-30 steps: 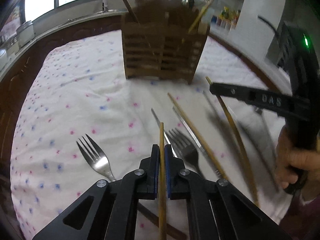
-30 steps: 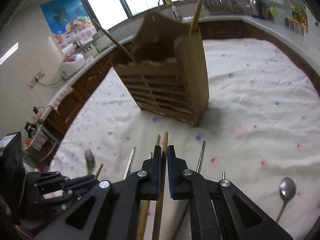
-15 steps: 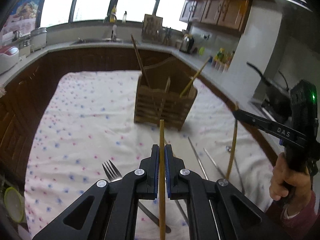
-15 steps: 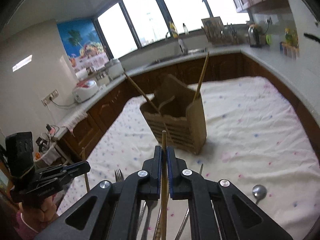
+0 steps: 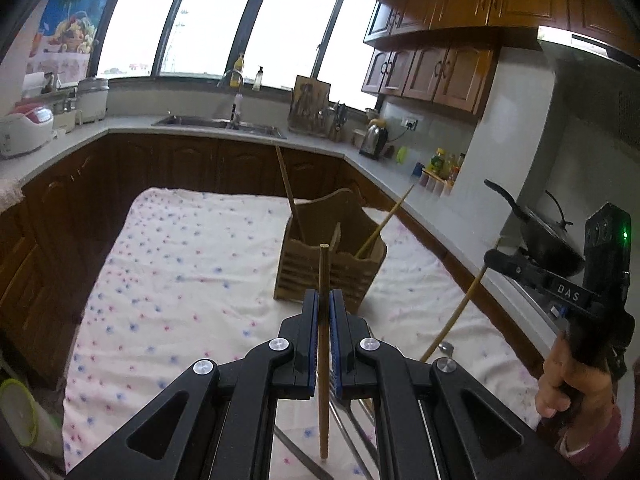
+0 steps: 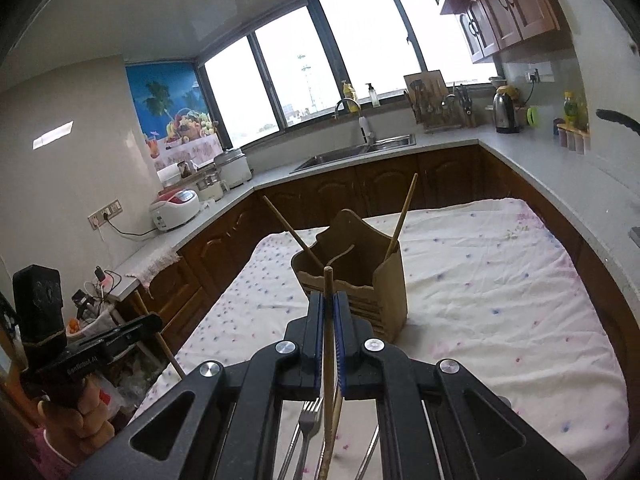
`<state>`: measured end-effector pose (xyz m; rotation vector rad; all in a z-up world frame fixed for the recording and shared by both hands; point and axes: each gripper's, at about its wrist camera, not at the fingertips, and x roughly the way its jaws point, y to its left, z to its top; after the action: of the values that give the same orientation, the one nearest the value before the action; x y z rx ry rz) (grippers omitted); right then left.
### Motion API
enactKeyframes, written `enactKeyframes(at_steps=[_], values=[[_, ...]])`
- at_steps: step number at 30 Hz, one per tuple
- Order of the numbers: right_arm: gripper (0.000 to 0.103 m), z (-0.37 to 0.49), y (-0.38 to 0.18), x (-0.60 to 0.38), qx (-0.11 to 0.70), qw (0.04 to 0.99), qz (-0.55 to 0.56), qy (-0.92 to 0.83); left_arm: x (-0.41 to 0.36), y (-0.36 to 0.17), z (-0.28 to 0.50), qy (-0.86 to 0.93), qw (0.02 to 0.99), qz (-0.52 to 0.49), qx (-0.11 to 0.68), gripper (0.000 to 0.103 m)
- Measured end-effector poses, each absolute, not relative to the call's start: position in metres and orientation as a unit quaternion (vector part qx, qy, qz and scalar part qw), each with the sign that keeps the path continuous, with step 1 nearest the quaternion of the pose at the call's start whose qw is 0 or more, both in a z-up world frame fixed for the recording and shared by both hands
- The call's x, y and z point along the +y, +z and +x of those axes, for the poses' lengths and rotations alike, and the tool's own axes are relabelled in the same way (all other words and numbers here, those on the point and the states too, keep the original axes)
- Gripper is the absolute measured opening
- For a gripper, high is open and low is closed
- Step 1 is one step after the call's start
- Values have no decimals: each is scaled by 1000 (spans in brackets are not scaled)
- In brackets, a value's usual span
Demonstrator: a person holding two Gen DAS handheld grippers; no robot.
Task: Organize utensils
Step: 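Raise the left gripper's chopstick above the wooden holder while the right gripper carries its chopstick there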
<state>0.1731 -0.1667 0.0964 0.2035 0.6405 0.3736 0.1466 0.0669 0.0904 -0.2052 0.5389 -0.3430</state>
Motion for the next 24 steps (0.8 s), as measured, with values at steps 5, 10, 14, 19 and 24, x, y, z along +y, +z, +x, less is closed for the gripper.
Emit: enactKeyframes(at_steps=[5,10,14,19,24], values=[[5,173,98,-169,308,929,101,180,68,91,149,-168,946,-104,256,3],[5,174,102,-172,299,932,106,176,70,92,154,-165,948,-106,251,3],[5,177,108,-174,287,936,110,173,71,96,160,-164,951,-109,241,3],[5,184,121,-175,269,942,111,170,73,104,171,-163,955,-109,224,3],[5,199,134,-175,249,948,109,166,75,115,187,-161,960,-110,200,3]])
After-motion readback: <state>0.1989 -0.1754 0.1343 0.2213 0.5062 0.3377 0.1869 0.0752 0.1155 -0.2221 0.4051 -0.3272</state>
